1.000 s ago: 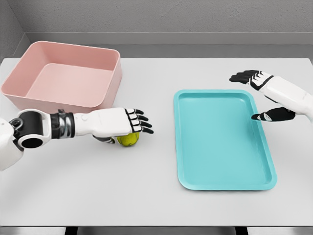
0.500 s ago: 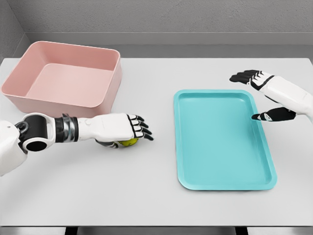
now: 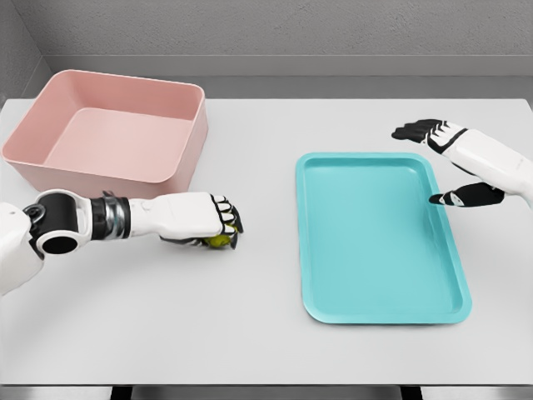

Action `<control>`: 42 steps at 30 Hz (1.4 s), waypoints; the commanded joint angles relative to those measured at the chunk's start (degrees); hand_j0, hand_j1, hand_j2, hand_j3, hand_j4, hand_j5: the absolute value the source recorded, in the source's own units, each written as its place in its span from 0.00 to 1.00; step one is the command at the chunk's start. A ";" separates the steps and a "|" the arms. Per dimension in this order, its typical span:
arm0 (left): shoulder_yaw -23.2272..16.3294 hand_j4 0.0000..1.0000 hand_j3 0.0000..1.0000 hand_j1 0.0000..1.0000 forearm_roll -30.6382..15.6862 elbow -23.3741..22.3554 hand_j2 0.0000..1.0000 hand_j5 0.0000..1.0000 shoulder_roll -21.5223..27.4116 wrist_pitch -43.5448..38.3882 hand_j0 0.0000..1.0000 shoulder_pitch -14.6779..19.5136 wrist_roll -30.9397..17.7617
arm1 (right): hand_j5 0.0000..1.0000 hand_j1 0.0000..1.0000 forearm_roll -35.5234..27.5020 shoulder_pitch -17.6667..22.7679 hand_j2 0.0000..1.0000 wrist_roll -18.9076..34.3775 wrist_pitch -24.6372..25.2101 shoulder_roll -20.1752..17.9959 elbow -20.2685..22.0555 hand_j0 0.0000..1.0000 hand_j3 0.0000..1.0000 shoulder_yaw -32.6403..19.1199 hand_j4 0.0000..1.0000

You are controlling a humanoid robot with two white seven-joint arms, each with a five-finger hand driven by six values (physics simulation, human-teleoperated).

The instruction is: Put the tennis from the blue tray into the pink basket with both arms

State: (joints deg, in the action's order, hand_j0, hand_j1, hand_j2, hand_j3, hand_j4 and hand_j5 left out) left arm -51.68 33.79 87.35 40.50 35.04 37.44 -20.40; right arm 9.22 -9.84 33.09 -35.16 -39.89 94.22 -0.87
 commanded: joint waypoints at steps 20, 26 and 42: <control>-0.44 0.55 0.55 0.55 -4.43 2.64 0.55 0.55 0.37 -0.04 0.55 5.98 -0.07 | 1.00 1.00 -0.43 0.00 1.00 -0.04 0.16 -0.10 0.00 1.00 1.00 -0.01 1.00; -0.44 0.55 0.55 0.55 -5.93 3.35 0.55 0.55 0.90 -0.04 0.55 8.00 -0.16 | 1.00 1.00 -0.43 0.00 1.00 -0.04 0.16 -0.10 0.00 1.00 1.00 -0.01 1.00; 0.26 0.55 0.55 0.55 -10.06 3.09 0.55 0.55 6.00 -0.04 0.55 13.53 -0.07 | 1.00 1.00 -0.43 0.00 1.00 -0.04 0.16 -0.10 0.00 1.00 1.00 -0.01 1.00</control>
State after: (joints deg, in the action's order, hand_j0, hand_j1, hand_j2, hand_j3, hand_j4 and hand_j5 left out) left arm -51.61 24.55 90.52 45.63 35.10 51.42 -20.56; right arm 9.22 -9.84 33.09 -35.16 -39.94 94.20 -0.87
